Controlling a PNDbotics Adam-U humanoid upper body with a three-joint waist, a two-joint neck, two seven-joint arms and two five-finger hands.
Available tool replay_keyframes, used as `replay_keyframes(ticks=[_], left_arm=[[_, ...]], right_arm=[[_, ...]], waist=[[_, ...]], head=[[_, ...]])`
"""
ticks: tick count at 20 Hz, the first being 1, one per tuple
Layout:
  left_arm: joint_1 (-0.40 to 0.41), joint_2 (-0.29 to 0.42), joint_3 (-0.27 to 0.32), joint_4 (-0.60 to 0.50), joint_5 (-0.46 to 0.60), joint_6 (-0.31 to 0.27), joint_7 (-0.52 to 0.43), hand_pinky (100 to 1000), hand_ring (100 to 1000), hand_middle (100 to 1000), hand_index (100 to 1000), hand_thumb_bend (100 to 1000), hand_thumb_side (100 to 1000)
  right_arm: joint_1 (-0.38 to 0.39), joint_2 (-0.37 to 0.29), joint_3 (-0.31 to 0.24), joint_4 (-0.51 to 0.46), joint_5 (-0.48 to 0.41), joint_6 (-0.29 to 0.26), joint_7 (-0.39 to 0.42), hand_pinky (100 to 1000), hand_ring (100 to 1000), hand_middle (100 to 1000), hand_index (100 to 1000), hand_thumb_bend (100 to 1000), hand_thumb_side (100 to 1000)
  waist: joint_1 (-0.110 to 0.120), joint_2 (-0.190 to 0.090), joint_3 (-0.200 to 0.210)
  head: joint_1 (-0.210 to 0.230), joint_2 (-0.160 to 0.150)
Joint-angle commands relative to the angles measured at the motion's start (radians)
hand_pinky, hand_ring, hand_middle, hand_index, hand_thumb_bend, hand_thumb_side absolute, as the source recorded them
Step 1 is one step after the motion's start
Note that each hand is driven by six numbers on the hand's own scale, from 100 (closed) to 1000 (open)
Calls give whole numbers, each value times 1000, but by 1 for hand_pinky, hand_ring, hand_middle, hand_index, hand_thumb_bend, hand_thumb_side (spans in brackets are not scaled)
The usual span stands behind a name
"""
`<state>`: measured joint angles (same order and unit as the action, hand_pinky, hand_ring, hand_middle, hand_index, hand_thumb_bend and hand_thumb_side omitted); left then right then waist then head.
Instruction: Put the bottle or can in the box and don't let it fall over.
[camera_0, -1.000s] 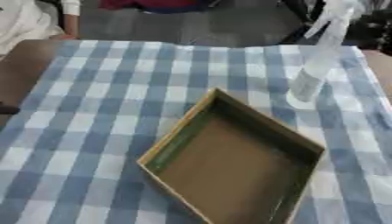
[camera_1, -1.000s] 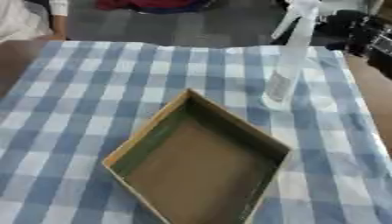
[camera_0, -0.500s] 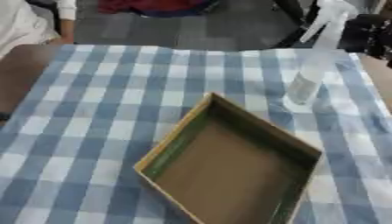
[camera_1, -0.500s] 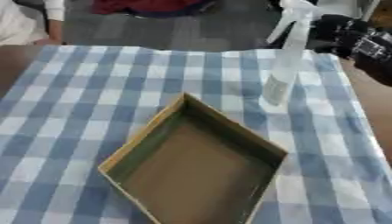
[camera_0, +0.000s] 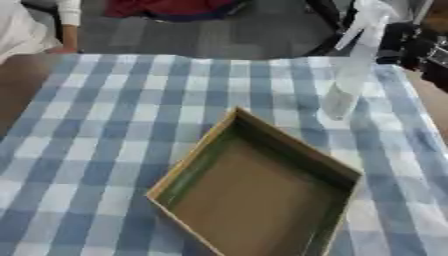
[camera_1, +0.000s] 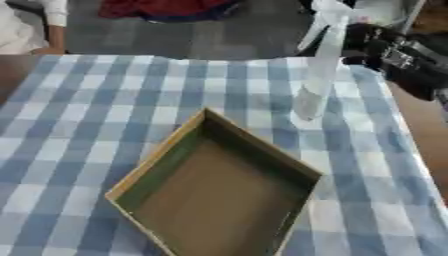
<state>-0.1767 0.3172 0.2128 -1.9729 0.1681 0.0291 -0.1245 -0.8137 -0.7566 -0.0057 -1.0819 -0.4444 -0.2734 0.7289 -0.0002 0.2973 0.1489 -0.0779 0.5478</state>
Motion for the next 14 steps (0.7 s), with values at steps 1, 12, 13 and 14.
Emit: replay_keyframes(ticks=[1,12,13,14], left_arm=[[-9,22,1,-19,4,0,-4,1000,649,858,938,100,727],[-12,20,-1,-19,1,-2,-7,1000,649,857,939,100,727],[-12,20,-1,-19,0,-2,-7,1000,649,857,939,100,727],[-12,19,-2,-19,0,-2,-7,1000,648,857,939,100,726]], right_arm=[[-16,-25,-11,-4,9,-5,-6,929,1000,1000,1000,100,637],[-20,-33,-20,7,103,-7,-71,938,1000,1000,1000,100,663],[-20,-33,-20,6,103,-7,-72,938,1000,1000,1000,100,663],[-21,-33,-20,4,102,-8,-71,939,1000,1000,1000,100,668]], waist=[[0,-14,0],[1,-3,8],[1,-2,8],[1,-1,8]], head=[[0,-17],[3,-27],[4,-26],[5,-26]])
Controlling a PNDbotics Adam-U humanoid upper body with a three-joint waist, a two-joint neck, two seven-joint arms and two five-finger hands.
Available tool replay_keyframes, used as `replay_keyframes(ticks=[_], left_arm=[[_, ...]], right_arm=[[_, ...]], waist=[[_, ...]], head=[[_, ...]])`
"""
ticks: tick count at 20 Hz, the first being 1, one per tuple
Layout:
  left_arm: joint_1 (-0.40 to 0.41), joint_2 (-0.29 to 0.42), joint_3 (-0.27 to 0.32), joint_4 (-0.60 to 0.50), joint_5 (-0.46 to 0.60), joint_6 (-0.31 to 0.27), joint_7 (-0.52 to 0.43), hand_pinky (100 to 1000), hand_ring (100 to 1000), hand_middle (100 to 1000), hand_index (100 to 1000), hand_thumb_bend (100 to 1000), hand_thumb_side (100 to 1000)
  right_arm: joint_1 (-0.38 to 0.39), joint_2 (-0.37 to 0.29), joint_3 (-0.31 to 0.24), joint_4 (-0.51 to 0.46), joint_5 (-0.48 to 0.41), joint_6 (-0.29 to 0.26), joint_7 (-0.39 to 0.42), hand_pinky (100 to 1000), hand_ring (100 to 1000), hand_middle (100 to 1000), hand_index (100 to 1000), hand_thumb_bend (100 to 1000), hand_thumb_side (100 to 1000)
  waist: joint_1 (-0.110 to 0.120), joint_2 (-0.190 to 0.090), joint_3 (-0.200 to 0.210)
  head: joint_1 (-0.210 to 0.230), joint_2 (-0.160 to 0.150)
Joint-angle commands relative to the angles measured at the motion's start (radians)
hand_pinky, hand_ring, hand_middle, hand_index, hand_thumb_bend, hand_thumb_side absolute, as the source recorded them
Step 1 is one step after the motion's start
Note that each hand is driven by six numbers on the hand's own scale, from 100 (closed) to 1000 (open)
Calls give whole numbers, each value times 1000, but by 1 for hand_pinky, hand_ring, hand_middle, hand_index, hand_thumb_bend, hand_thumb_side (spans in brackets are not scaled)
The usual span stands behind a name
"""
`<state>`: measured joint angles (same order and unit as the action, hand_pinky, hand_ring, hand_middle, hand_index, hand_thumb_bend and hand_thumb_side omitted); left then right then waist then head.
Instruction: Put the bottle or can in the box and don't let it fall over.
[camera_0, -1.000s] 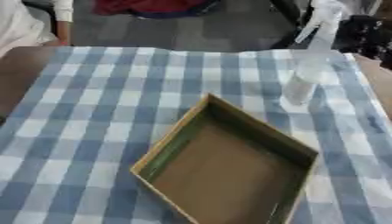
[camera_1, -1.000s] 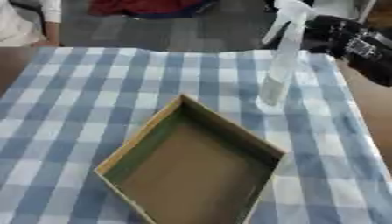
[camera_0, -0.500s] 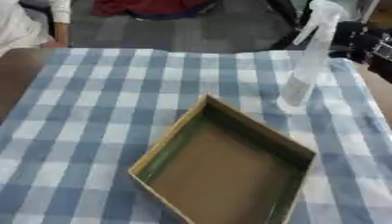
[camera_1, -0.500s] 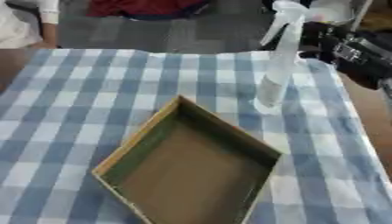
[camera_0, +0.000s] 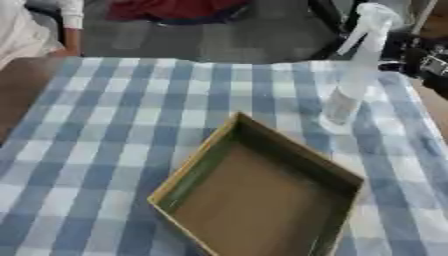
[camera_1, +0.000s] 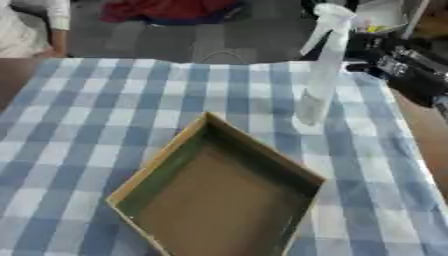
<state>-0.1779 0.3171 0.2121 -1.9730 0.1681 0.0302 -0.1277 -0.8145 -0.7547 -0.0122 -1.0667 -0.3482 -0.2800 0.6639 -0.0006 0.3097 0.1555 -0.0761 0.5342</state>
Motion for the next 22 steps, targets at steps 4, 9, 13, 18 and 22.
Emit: replay_keyframes(ticks=[4,9,13,18,22], left_arm=[[-12,19,-1,-19,-1,-3,-6,1000,648,857,939,100,726],[-12,18,-1,-19,-3,-3,-7,1000,648,857,939,100,725],[-12,18,-1,-19,-4,-3,-7,1000,648,856,939,100,725],[-13,17,-1,-20,-5,-3,-8,1000,647,856,939,100,725],[-14,17,-1,-20,-6,-3,-8,1000,647,856,939,100,725]], right_arm=[[-23,-35,-13,-18,-7,-8,5,940,1000,1000,1000,100,688],[-28,-38,-11,-32,-25,-18,28,941,1000,1000,1000,100,696],[-30,-39,-9,-42,-30,-26,50,943,1000,1000,1000,100,699],[-33,-38,-9,-43,-25,-35,61,946,1000,1000,1000,100,705],[-34,-37,-9,-44,-15,-43,66,946,1000,1000,1000,100,705]], waist=[[1,-10,4],[1,-6,5],[0,-3,8],[-1,2,12],[-3,4,14]], head=[[7,-13],[11,-13],[13,-15],[10,-18],[10,-17]])
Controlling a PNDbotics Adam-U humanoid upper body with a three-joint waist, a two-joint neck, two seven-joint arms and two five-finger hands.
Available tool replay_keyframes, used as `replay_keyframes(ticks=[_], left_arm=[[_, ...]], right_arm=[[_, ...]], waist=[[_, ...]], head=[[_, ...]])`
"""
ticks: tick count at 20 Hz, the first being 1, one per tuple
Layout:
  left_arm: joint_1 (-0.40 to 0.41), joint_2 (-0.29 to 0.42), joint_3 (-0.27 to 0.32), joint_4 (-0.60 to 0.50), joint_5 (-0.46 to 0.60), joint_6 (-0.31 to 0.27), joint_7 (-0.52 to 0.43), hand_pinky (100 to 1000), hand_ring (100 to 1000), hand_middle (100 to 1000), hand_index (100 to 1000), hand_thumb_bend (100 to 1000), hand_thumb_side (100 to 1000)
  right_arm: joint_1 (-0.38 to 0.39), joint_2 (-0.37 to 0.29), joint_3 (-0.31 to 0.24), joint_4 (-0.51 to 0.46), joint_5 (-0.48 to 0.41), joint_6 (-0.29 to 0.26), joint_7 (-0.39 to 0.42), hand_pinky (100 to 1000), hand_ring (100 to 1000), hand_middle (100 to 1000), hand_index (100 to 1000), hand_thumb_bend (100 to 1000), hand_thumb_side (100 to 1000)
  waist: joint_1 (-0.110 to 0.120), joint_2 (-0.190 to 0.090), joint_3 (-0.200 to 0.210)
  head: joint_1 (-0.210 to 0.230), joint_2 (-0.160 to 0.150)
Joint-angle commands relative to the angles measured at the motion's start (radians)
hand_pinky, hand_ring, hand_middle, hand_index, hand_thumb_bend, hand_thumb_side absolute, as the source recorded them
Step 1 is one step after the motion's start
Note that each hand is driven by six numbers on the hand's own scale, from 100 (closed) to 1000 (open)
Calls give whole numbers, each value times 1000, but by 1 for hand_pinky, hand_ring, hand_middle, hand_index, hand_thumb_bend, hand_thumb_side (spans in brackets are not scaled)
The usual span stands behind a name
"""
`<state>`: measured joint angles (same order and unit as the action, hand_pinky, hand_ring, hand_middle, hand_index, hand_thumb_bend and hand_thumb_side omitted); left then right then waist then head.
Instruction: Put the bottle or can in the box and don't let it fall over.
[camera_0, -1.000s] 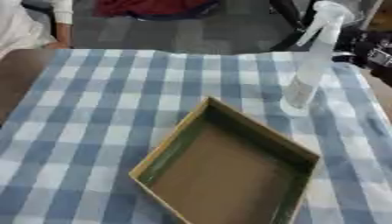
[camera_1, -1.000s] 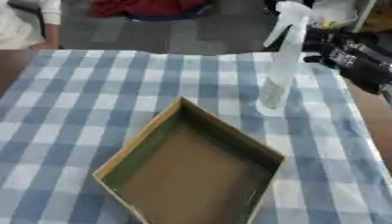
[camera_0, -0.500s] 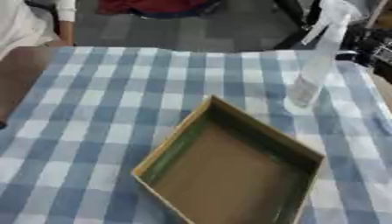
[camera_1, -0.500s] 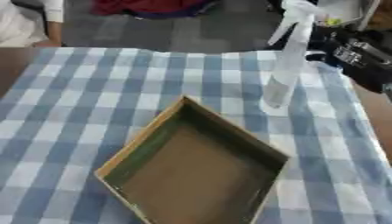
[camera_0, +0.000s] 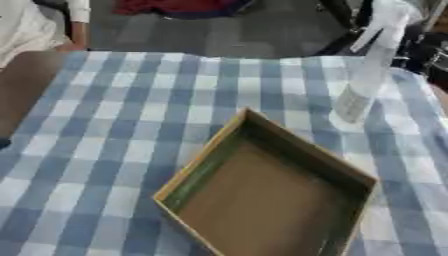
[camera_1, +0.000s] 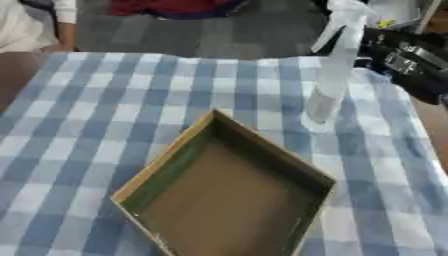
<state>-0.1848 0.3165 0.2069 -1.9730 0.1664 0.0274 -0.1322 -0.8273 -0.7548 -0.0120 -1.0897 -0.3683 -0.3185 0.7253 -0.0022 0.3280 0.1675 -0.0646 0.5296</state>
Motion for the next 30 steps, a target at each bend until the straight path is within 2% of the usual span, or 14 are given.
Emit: replay_keyframes(ticks=[1,15,30], left_arm=[[-7,18,4,-20,-4,-1,-3,1000,647,856,939,100,726],[-15,17,2,-23,-12,2,-10,1000,646,856,940,100,728],[-21,16,1,-24,-14,2,-14,1000,646,855,940,100,728]], right_arm=[[-22,-38,-9,-21,9,-6,3,946,1000,1000,1000,100,704],[-29,-48,-10,-28,32,-15,-33,942,1000,1000,1000,100,702],[-33,-49,-6,-36,42,-8,-49,939,1000,1000,1000,100,698]], waist=[[-2,-13,3],[-19,12,23],[-27,24,44]], head=[[-2,-12],[-10,-27],[-14,-33]])
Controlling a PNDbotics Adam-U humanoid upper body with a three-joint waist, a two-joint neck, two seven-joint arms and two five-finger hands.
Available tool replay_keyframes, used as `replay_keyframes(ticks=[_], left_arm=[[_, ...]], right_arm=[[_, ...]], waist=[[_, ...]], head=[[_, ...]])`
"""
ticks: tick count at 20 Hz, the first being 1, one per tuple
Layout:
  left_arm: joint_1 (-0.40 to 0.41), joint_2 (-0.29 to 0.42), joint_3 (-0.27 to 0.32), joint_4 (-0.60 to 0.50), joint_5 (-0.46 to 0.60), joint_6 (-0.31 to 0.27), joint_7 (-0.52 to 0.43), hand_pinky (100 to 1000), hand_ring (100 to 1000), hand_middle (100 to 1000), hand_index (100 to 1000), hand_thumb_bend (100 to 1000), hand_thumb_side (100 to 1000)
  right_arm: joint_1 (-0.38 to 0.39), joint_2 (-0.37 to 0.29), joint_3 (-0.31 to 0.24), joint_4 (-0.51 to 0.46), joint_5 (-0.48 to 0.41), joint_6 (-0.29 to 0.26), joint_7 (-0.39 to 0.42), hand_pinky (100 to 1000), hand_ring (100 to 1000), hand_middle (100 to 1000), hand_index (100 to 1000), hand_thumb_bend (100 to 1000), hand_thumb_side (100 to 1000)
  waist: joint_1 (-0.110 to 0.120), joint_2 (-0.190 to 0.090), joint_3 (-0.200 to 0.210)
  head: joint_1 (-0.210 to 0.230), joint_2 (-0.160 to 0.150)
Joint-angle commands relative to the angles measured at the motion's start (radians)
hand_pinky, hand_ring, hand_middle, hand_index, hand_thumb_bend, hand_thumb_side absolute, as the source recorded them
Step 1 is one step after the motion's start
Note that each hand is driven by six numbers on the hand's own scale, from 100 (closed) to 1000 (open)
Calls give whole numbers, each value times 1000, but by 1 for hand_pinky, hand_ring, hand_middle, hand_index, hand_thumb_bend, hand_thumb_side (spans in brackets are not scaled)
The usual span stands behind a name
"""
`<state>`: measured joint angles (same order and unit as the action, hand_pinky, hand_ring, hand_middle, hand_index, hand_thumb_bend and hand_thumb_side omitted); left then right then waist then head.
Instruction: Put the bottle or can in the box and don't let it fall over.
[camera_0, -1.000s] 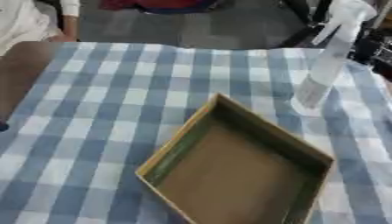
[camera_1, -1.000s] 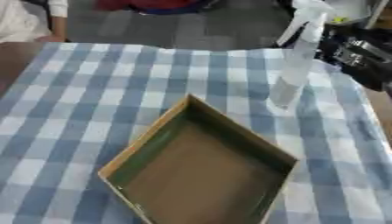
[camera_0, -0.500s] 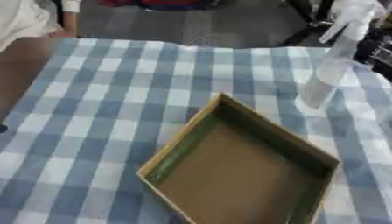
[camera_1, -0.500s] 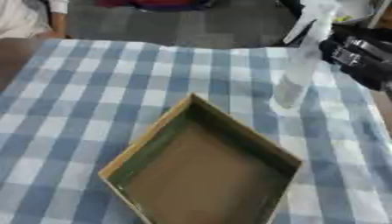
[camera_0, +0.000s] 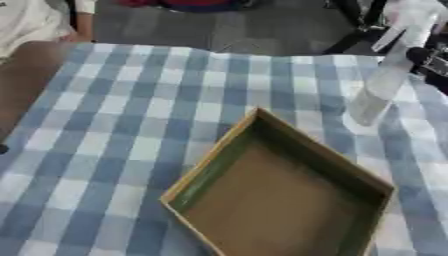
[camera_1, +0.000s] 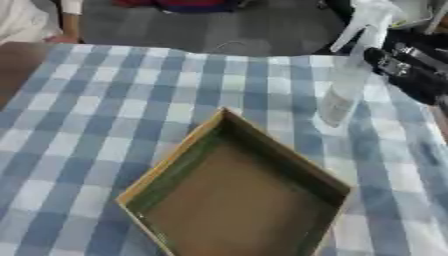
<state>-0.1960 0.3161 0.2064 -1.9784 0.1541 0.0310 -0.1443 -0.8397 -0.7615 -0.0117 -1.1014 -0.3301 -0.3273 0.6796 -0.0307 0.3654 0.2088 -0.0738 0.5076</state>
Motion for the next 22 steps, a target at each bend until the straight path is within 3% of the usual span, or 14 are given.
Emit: replay_keyframes(ticks=[1,22], left_arm=[[-9,16,1,-19,-2,-1,-1,1000,646,855,940,100,728],[-14,14,1,-20,-7,0,-5,1000,645,855,940,100,727]], right_arm=[[-21,-42,-6,-26,4,1,-3,939,1000,1000,1000,100,698],[-9,-36,-4,-28,20,6,-12,934,1000,1000,1000,100,669]], waist=[[1,-13,4],[-5,1,11]], head=[[-5,-10],[-6,-11]])
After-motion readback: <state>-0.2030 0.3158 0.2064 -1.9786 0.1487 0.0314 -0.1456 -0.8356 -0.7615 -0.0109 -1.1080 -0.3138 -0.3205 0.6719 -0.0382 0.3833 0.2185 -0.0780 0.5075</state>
